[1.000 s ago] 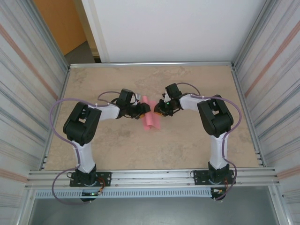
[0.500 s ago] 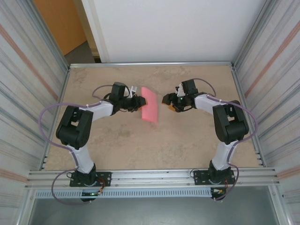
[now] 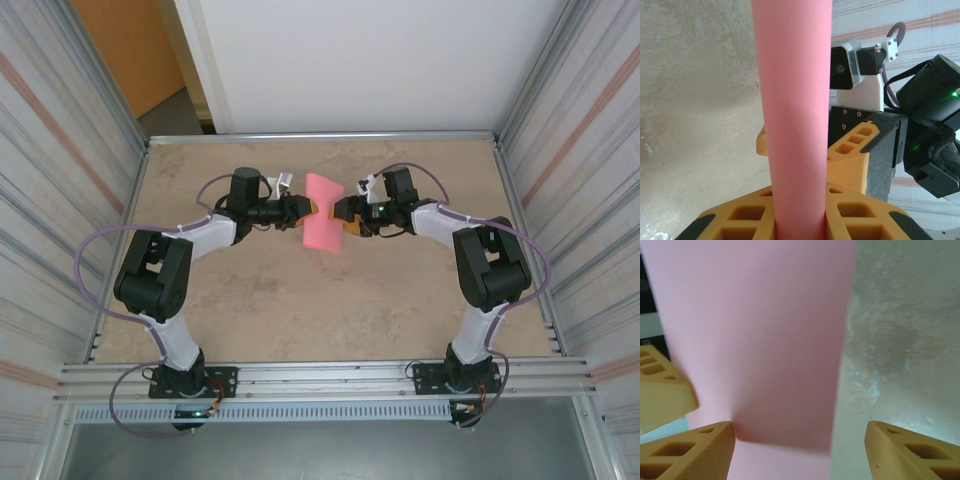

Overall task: Fold a paper plane with a square sheet of paper (pick it up from the middle)
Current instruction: First fold in half a square sheet of paper at the center of the table.

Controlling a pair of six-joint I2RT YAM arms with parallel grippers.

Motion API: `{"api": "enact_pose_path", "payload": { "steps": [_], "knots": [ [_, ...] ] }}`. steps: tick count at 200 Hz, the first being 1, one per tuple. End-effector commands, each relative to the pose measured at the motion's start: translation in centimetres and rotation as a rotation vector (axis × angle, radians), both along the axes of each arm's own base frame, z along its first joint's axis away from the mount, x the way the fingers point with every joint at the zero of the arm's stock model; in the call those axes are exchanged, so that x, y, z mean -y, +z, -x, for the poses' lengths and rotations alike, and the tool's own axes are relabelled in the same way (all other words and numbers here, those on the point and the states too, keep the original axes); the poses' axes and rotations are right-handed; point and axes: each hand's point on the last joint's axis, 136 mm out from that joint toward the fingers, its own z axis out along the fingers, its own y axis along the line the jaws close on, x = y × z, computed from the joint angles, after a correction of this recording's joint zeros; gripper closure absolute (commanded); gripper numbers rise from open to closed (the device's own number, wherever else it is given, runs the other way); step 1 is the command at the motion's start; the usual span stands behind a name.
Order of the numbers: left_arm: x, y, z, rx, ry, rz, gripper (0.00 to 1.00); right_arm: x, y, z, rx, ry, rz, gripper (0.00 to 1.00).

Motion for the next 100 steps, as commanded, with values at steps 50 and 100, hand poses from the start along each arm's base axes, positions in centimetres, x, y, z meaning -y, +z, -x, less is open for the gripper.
{"api": "enact_pose_path", "payload": {
  "steps": [50, 100],
  "knots": [
    [-0.5, 0.0, -0.3, -0.006, -0.002, 0.027, 0.77, -0.8, 3.7, -0.2, 0.033, 0.034, -0.135, 0.44],
    [-1.3, -1.2, -0.6, -0.028, 0.031, -0.005, 0.78, -0.3, 3.2, -0.2, 0.024, 0.011, -0.108, 0.6]
  ]
}}
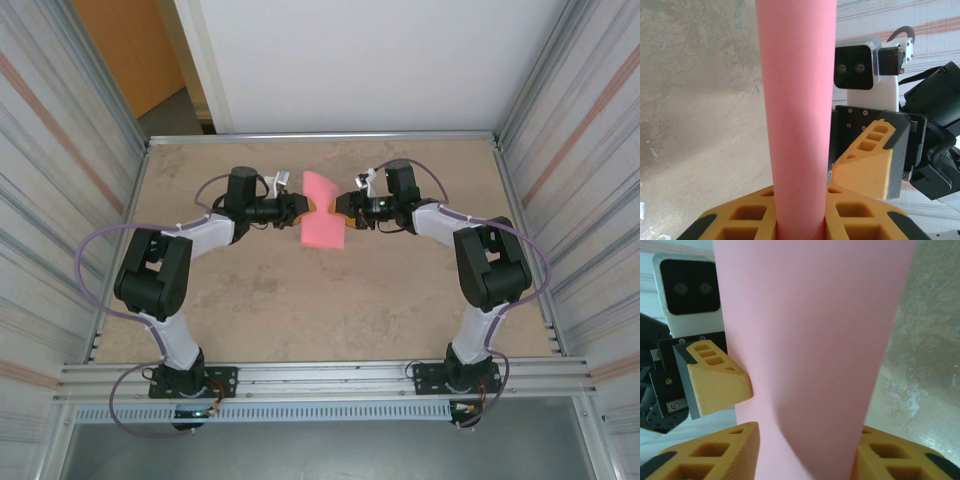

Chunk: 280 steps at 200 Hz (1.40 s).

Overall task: Fold a paper plane with a square sheet of paper (pick it up from the middle)
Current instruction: First fold in half a square sheet of paper at the center of the table.

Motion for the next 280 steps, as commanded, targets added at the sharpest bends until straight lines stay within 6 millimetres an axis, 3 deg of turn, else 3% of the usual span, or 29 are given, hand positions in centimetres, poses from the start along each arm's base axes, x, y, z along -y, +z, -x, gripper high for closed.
{"api": "enact_pose_path", "payload": {
  "steps": [1, 99, 125, 158, 220, 238, 280],
  "knots": [
    [-0.6, -1.2, 0.1, -0.022, 0.011, -0.017, 0.78, 0.3, 1.0, 0.4, 0.017, 0.001, -0.005, 0.61],
    [-0.9, -2.2, 0.0, -0.051, 0.022, -0.038, 0.75, 0.7, 0.3, -0.3, -0.013, -0.036, 0.026, 0.88],
    [-1.3, -2.9, -0.1, -0.068, 0.04, -0.061, 0.63, 1.1, 0.1, -0.5, -0.017, -0.054, 0.045, 0.92],
    [-3.1, -4.3, -0.2, -0.103, 0.113, -0.091, 0.37, 2.4, 0.1, -0.5, -0.027, -0.085, 0.077, 0.95],
    [-7.9, -3.9, -0.5, -0.09, 0.25, -0.127, 0.16, 4.7, 3.2, 0.1, -0.004, -0.096, 0.143, 0.95],
    [-8.4, -3.9, -0.3, -0.084, 0.259, -0.136, 0.07, 4.4, 3.9, 0.3, -0.008, -0.082, 0.139, 0.95],
    [-8.4, -4.0, -0.1, -0.088, 0.265, -0.131, 0.06, 1.2, 4.4, 0.4, -0.004, -0.027, 0.117, 0.94]
  ]
}}
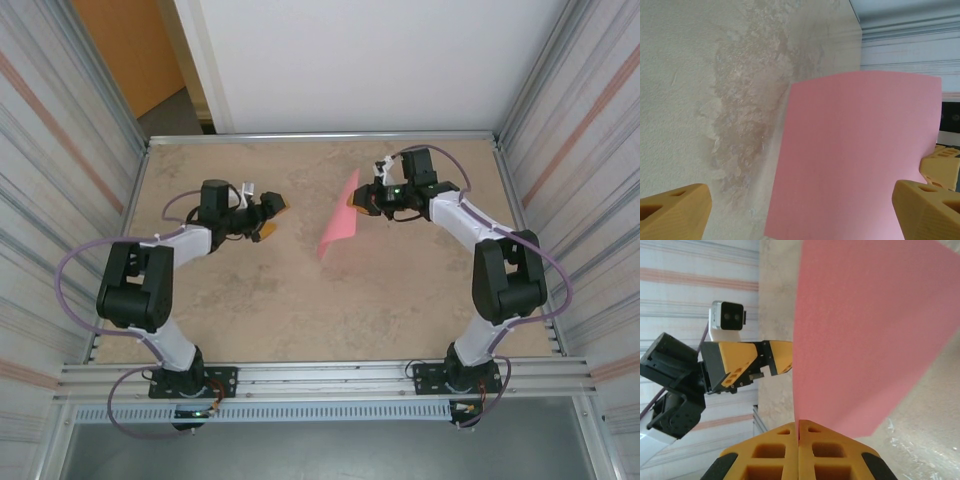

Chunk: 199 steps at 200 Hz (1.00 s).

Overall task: Fold a paper plane with a square sheet of paper (pick it up from the middle)
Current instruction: First fold in half a square sheet of paper at the center of the table.

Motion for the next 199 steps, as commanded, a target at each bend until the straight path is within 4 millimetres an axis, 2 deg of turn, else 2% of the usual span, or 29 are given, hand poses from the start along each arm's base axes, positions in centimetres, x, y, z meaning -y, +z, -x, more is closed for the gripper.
{"api": "enact_pose_path", "payload": {
  "steps": [1, 45, 75, 96, 129, 159, 199],
  "knots": [
    [-0.2, -0.2, 0.6, 0.0, 0.002, -0.01, 0.06, -2.1, 0.8, 0.7, 0.002, 0.052, -0.001, 0.94],
    [0.5, -1.2, 1.2, -0.031, -0.012, 0.01, 0.09, -5.5, -3.1, 0.4, -0.062, 0.092, 0.012, 0.94],
    [1.2, -2.1, 1.8, -0.05, -0.027, -0.004, 0.12, -6.7, -6.0, 0.4, -0.084, 0.097, 0.003, 0.92],
    [1.8, -3.0, 2.4, -0.071, -0.048, -0.038, 0.14, -6.2, -8.0, 0.8, -0.103, 0.085, 0.006, 0.91],
    [3.3, -4.5, 3.4, -0.104, -0.106, -0.13, 0.19, -4.4, -11.1, 1.2, -0.15, 0.04, 0.036, 0.91],
    [5.1, -5.6, 3.9, -0.127, -0.17, -0.214, 0.27, -3.6, -13.4, 1.6, -0.21, 0.026, 0.067, 0.92],
    [6.8, -6.4, 4.1, -0.138, -0.218, -0.284, 0.31, -2.5, -14.5, 1.6, -0.224, 0.002, 0.099, 0.97]
  ]
}}
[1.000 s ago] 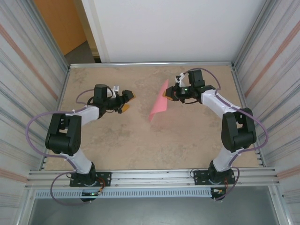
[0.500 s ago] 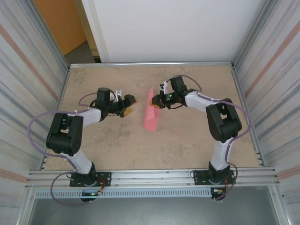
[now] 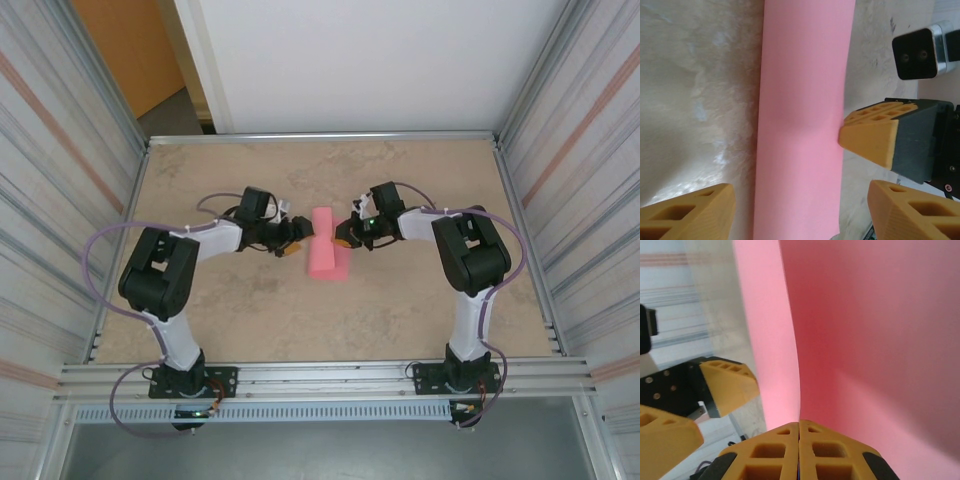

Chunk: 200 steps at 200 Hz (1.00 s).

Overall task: Fold a paper plane with a square sheet of paper (pick it up from the middle)
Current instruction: First fold in half a square sheet of paper at the center of the table.

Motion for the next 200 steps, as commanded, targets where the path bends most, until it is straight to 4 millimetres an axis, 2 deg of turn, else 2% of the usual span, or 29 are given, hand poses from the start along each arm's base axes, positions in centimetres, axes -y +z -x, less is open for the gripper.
{"api": "enact_pose_path", "payload": {
  "steps": [1, 15, 59, 144, 200],
  "knots": [
    [0.2, -0.9, 0.2, -0.005, -0.032, -0.075, 0.31, 0.6, -0.8, -0.1, -0.009, -0.016, 0.024, 0.97],
    [0.5, -1.0, 0.2, -0.01, -0.039, -0.074, 0.31, 0.8, -0.8, -0.1, -0.003, -0.014, 0.032, 1.0],
    [1.6, -1.2, 0.2, -0.017, -0.063, -0.07, 0.34, 1.5, -0.7, 0.0, 0.003, -0.031, 0.049, 1.0],
    [2.9, -1.7, -0.4, -0.03, -0.094, -0.087, 0.44, 3.8, -0.8, 0.6, 0.002, -0.079, 0.101, 1.0],
    [3.6, -2.8, -0.4, -0.053, -0.134, -0.153, 0.48, 3.9, -1.1, 0.9, -0.02, -0.09, 0.108, 1.0]
  ]
}}
